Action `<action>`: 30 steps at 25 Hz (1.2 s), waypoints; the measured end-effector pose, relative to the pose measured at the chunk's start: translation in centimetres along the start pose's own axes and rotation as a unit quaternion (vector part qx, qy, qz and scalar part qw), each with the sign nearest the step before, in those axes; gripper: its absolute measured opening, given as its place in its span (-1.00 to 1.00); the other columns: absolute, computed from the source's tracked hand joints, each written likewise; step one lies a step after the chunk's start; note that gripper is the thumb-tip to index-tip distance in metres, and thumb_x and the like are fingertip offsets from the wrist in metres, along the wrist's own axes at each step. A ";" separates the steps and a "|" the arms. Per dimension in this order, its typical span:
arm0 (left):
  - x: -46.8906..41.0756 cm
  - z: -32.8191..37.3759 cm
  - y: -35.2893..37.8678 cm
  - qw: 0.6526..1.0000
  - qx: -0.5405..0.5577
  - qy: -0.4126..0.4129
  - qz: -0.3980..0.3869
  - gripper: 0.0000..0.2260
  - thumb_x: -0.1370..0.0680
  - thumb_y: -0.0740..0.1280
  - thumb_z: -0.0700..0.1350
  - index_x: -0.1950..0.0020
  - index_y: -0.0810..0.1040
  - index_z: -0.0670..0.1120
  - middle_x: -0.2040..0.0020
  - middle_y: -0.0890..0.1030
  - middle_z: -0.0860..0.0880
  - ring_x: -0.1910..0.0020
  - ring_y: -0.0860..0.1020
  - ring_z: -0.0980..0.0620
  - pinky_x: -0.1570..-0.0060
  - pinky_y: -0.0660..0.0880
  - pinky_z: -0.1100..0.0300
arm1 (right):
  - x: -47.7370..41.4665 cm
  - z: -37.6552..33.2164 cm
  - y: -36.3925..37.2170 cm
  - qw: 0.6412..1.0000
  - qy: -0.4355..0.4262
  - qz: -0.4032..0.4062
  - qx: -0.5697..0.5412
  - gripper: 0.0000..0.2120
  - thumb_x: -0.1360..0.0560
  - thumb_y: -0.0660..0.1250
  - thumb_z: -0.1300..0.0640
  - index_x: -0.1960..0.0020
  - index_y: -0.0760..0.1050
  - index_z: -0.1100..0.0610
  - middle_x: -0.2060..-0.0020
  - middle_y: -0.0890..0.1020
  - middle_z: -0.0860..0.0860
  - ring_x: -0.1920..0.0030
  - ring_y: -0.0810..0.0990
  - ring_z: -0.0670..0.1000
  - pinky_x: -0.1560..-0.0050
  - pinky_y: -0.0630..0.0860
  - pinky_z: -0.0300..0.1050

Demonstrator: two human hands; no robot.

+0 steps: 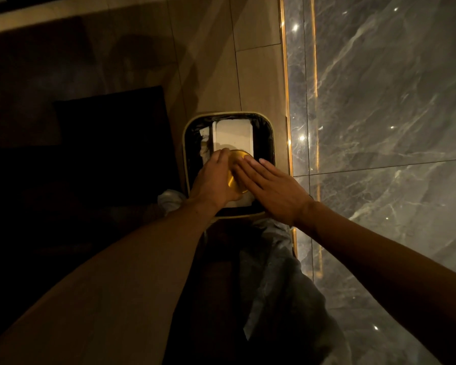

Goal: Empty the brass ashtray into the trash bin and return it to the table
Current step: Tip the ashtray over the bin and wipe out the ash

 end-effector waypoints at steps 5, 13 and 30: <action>0.1 0.2 0.2 1.000 0.001 0.009 -0.001 -0.02 -0.26 0.62 -0.01 -0.54 0.15 -0.09 -0.51 0.28 -0.06 -0.43 0.35 -0.13 -0.32 0.36 0.02 | 0.2 0.1 -0.2 1.000 -0.011 -0.006 -0.002 -0.30 -0.51 0.23 0.18 -0.57 0.01 0.23 -0.55 0.10 0.21 -0.55 0.05 0.17 -0.52 0.01 0.09; 0.2 -0.2 -0.3 0.999 -0.022 0.028 -0.009 0.00 -0.26 0.62 -0.04 -0.56 0.12 -0.11 -0.53 0.24 -0.08 -0.46 0.32 -0.13 -0.38 0.34 0.00 | 0.4 0.9 -0.2 0.998 -0.051 -0.019 -0.009 -0.29 -0.60 -0.07 -0.24 -0.56 0.03 0.23 -0.55 0.13 0.20 -0.55 0.04 0.15 -0.53 0.03 0.11; 0.3 0.5 -0.7 0.998 0.006 0.052 -0.028 0.00 -0.25 0.61 0.05 -0.55 0.15 -0.13 -0.51 0.29 -0.09 -0.45 0.32 -0.11 -0.36 0.32 0.05 | 0.2 1.1 -0.1 0.998 -0.056 -0.006 0.024 -0.35 -0.64 -0.13 -0.17 -0.56 0.02 0.23 -0.55 0.12 0.19 -0.55 0.01 0.13 -0.52 -0.06 0.05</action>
Point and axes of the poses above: each hand's wrist, its own x-axis away from the middle knuckle, its own y-axis out of the palm, z = x × y, the point moved 3 cm from there along -x, towards the middle knuckle
